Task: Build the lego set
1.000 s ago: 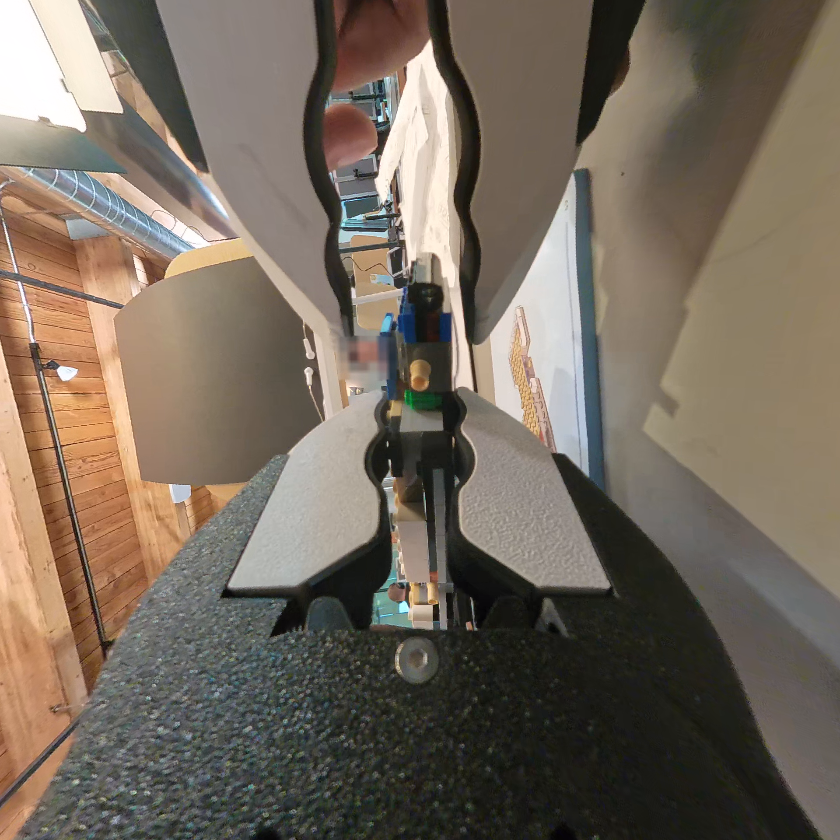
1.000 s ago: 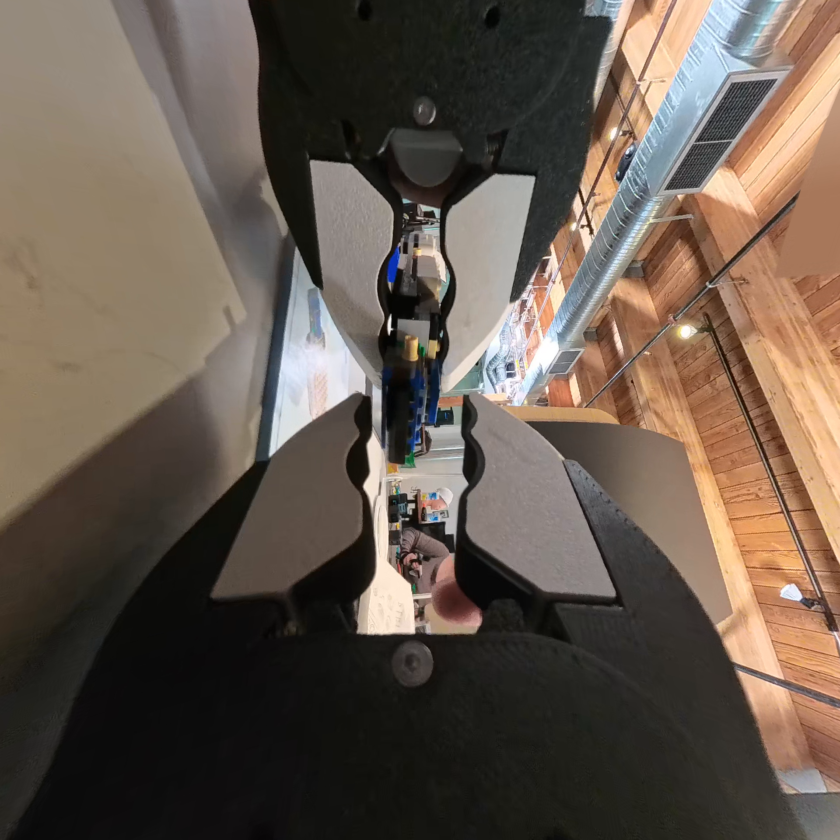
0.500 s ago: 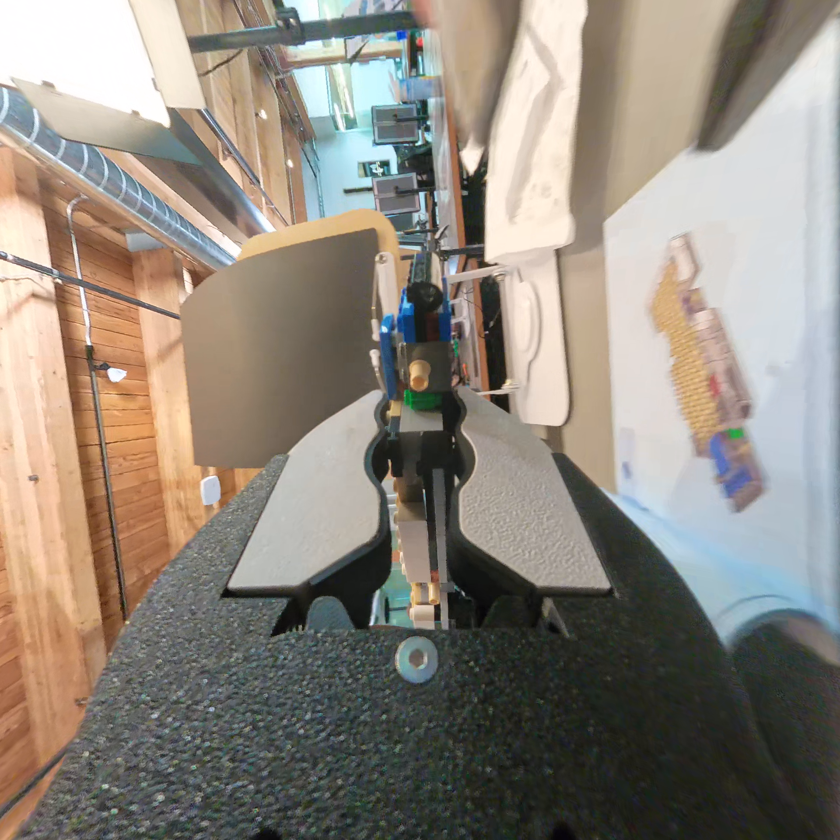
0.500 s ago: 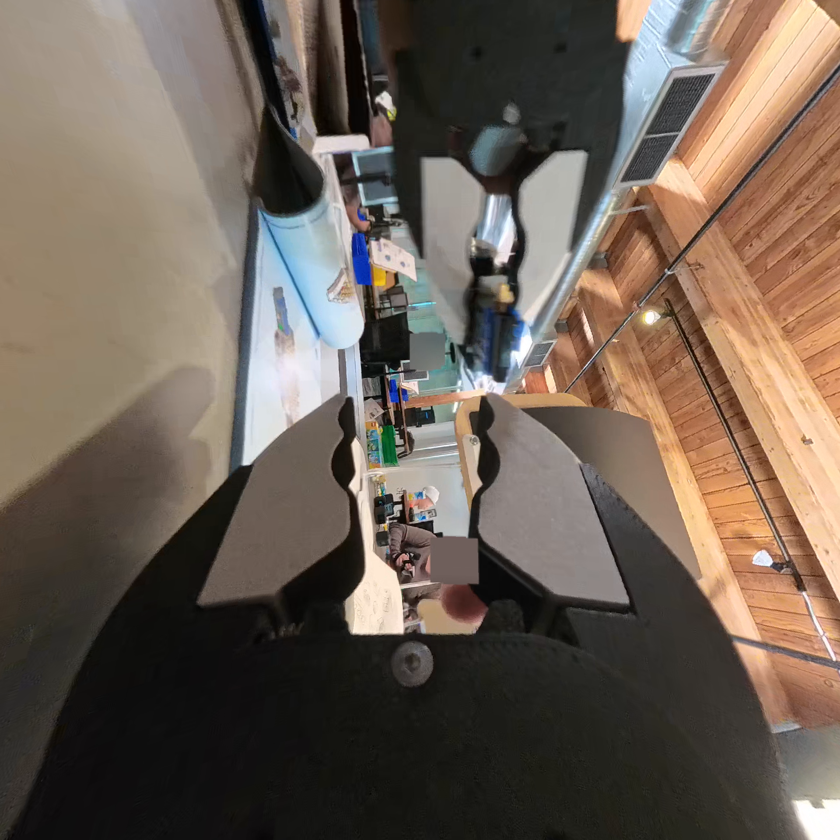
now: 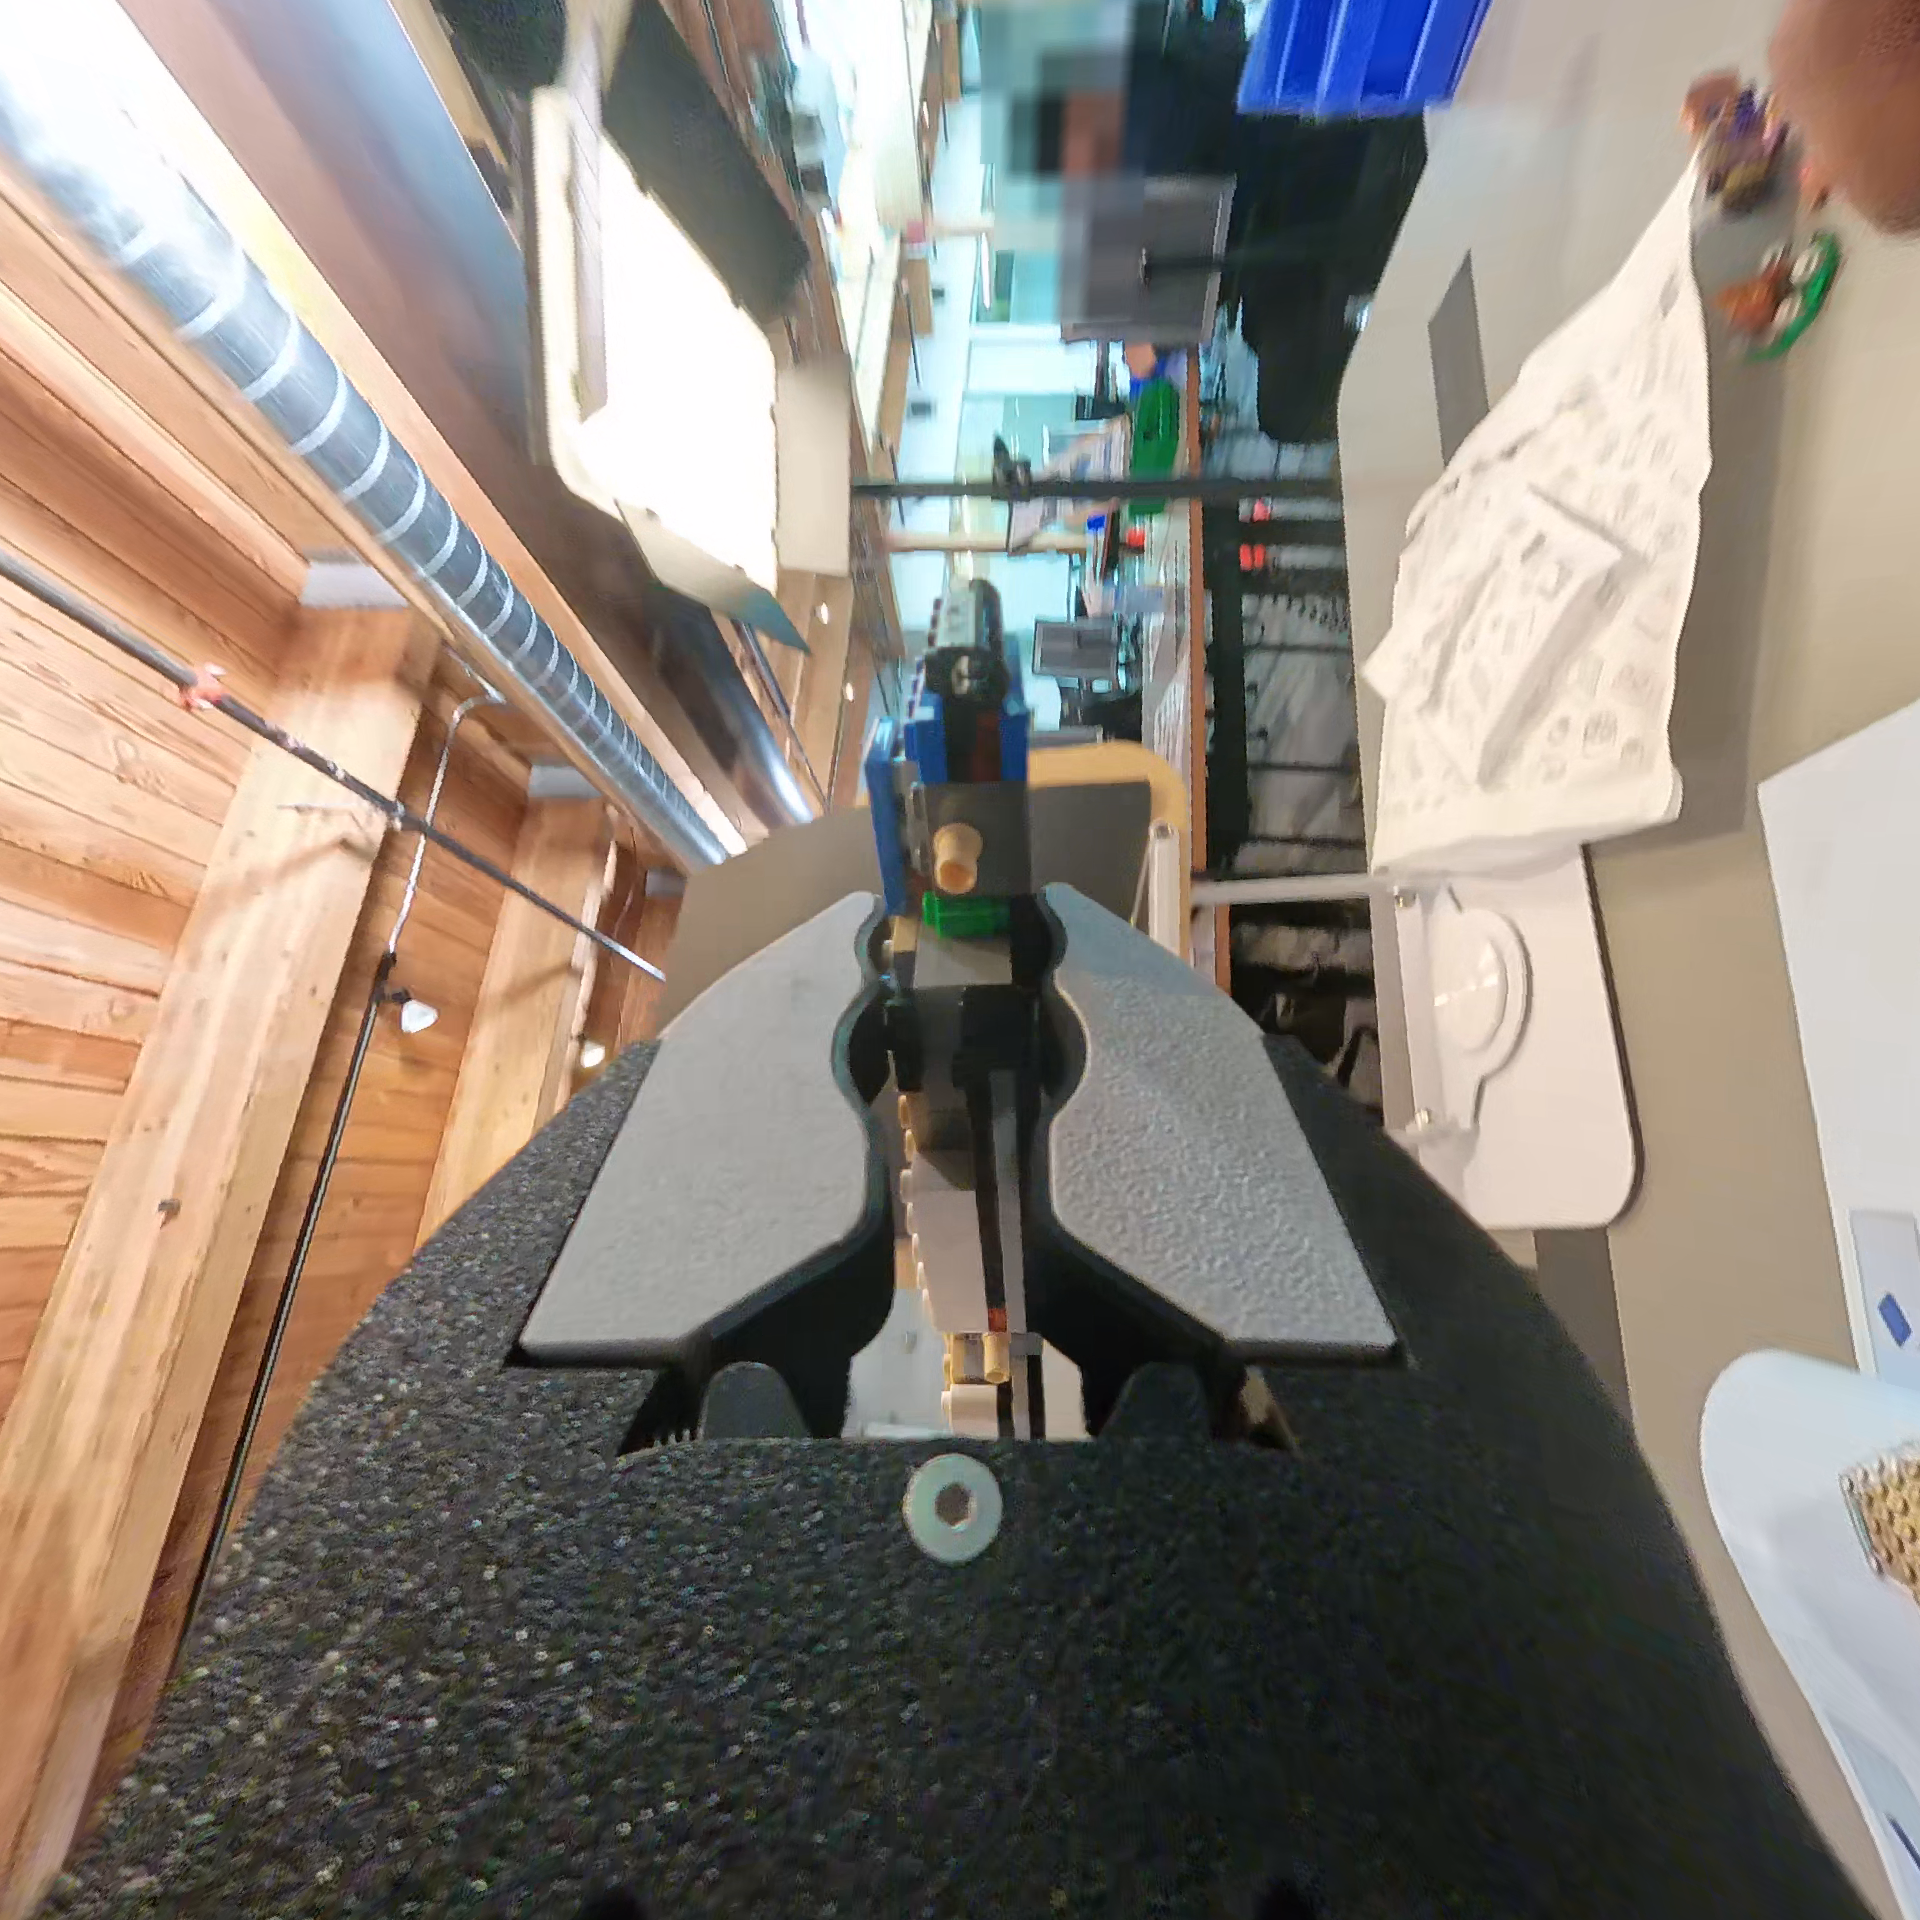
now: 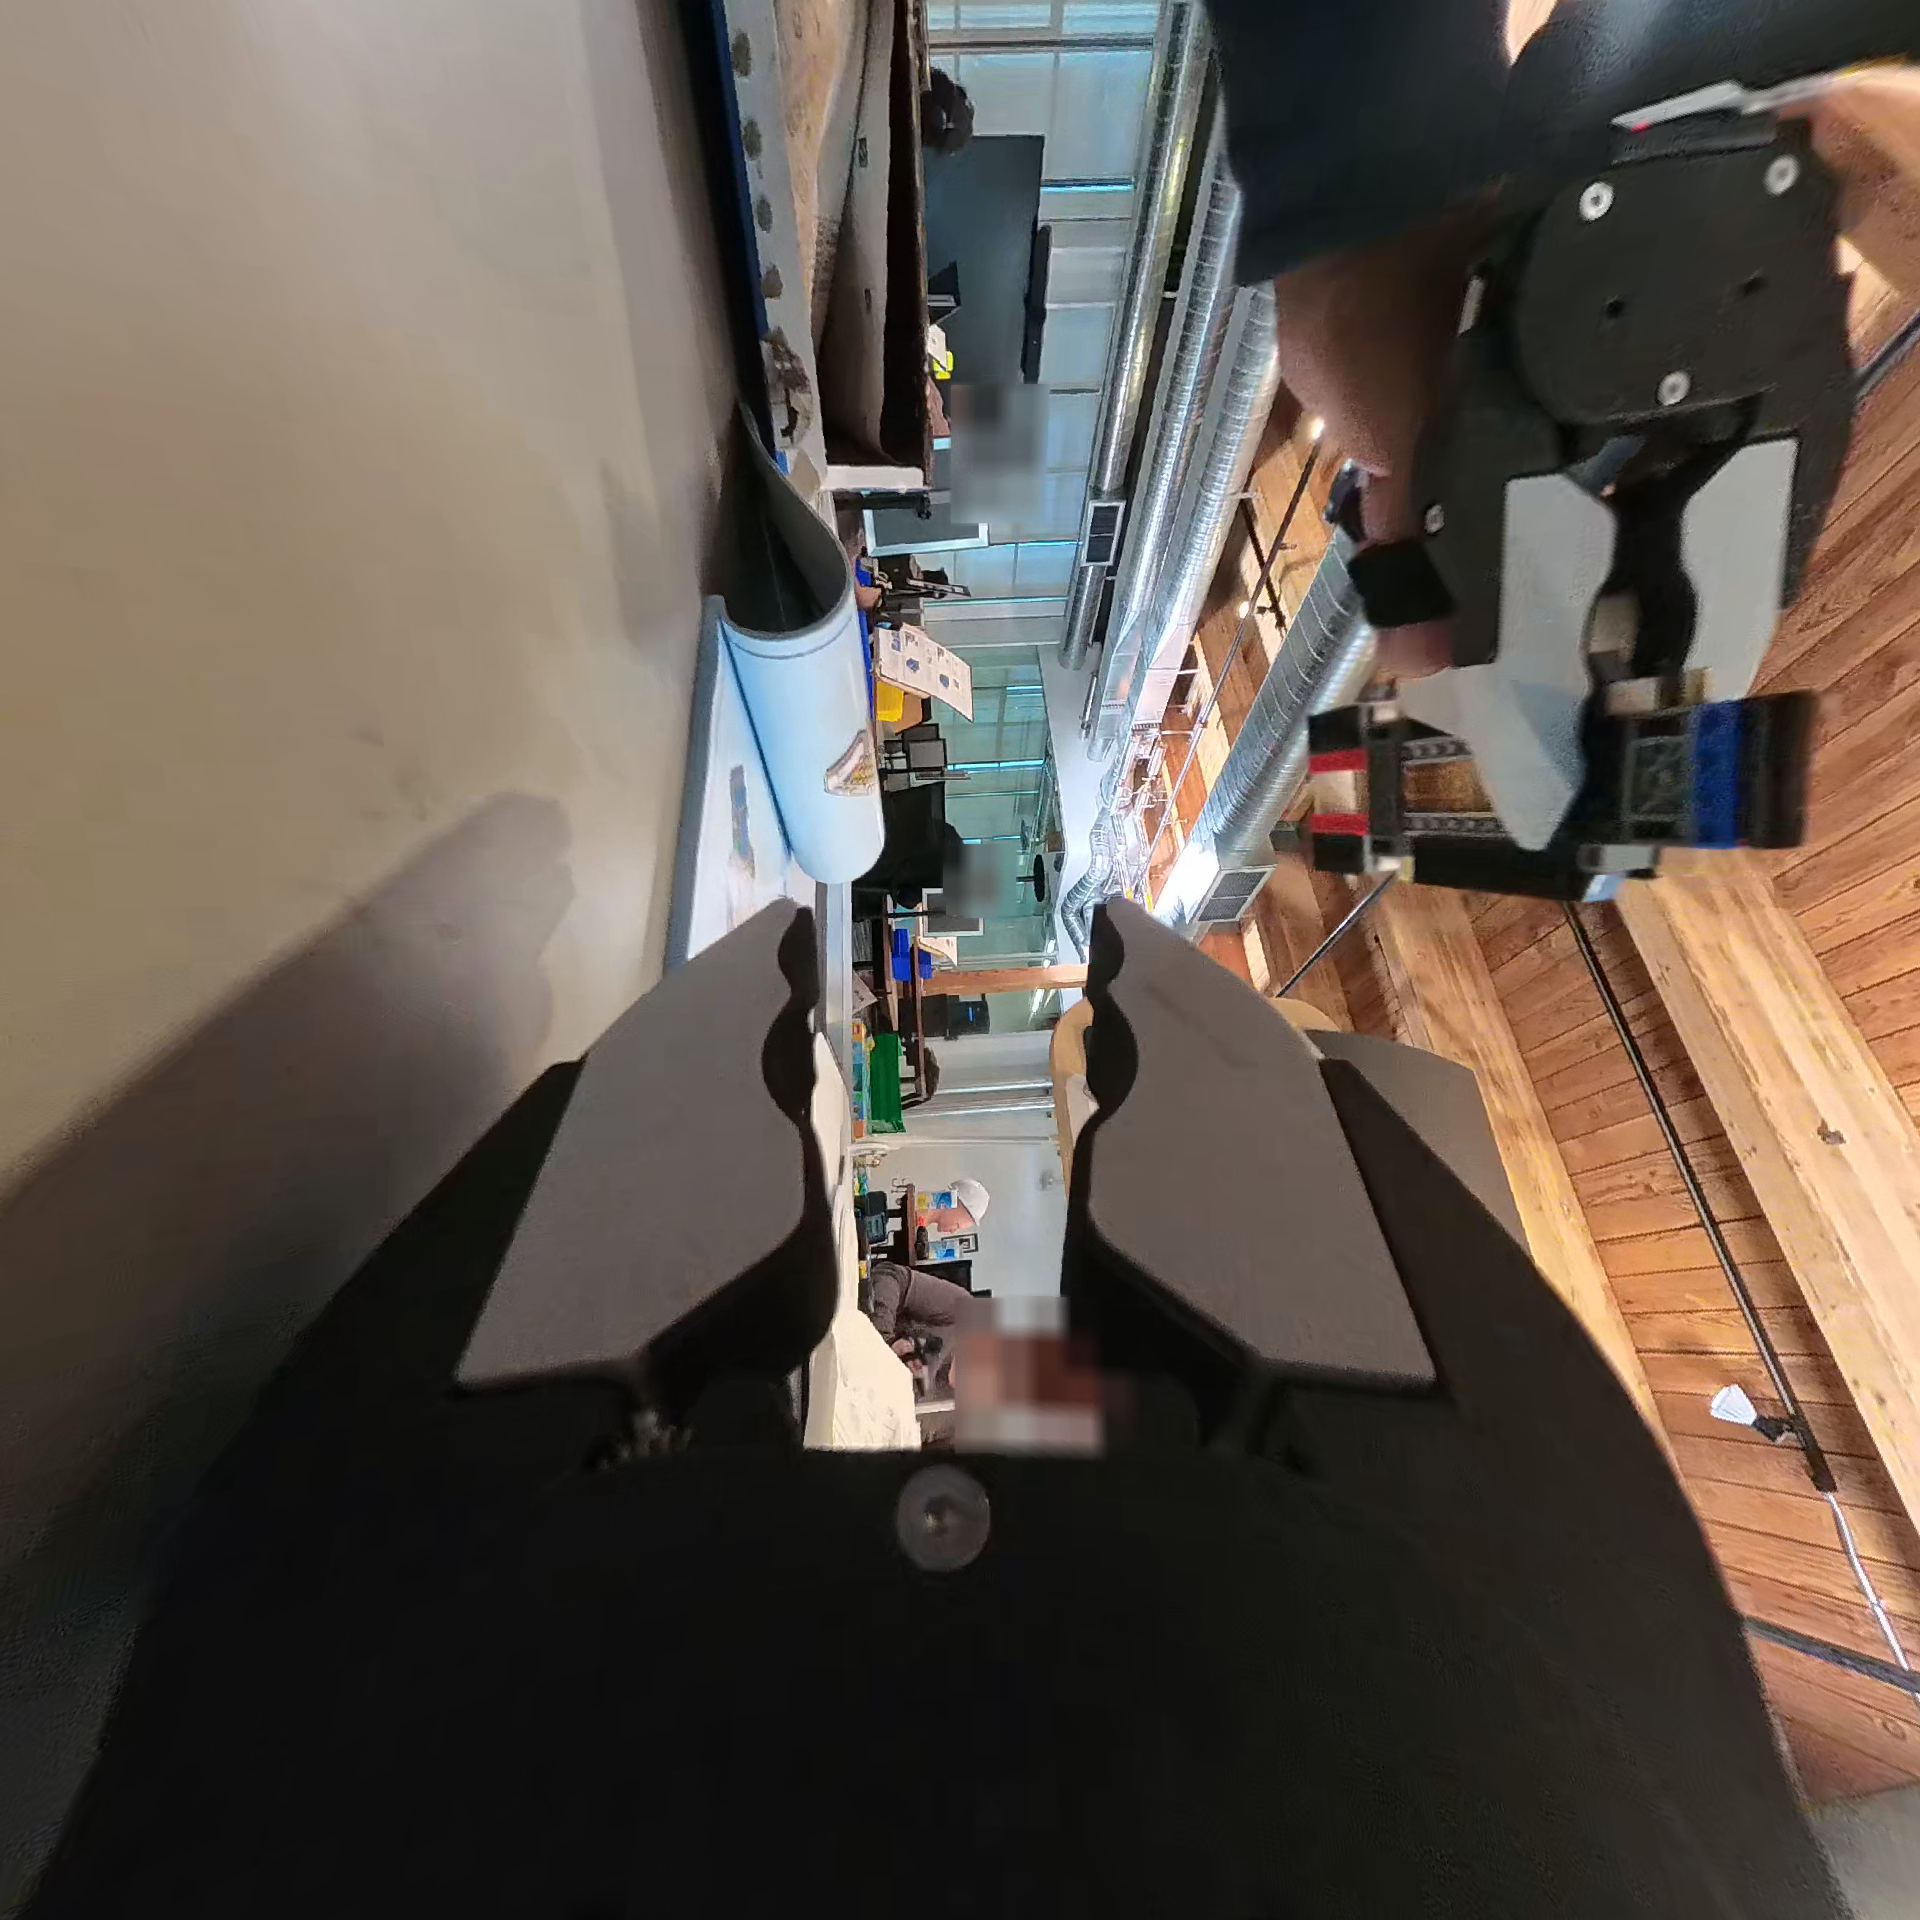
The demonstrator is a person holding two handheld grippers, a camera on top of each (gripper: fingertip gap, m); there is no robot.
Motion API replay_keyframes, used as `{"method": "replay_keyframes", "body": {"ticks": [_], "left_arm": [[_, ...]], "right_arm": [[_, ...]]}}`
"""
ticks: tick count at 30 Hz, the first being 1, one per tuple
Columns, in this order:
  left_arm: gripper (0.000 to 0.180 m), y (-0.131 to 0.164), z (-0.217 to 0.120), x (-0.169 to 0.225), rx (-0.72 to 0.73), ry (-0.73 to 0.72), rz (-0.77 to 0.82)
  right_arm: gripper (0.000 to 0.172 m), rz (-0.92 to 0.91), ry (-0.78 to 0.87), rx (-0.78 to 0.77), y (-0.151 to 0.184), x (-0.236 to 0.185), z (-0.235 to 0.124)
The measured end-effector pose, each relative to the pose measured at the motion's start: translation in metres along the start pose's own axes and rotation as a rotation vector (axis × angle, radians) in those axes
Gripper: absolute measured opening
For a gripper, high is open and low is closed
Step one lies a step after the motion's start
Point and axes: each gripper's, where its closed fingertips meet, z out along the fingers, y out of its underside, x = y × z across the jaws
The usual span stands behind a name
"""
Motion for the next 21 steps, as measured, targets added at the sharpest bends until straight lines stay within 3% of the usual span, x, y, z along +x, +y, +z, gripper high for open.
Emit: {"method": "replay_keyframes", "body": {"ticks": [10,21], "left_arm": [[0.024,-0.063,-0.018,-0.086,0.319,-0.049,-0.091],[0.024,-0.096,-0.027,-0.161,0.385,-0.065,-0.074]], "right_arm": [[0.048,-0.049,-0.012,-0.003,-0.001,-0.006,0.002],[0.047,-0.076,-0.004,0.000,-0.004,-0.006,0.001]]}}
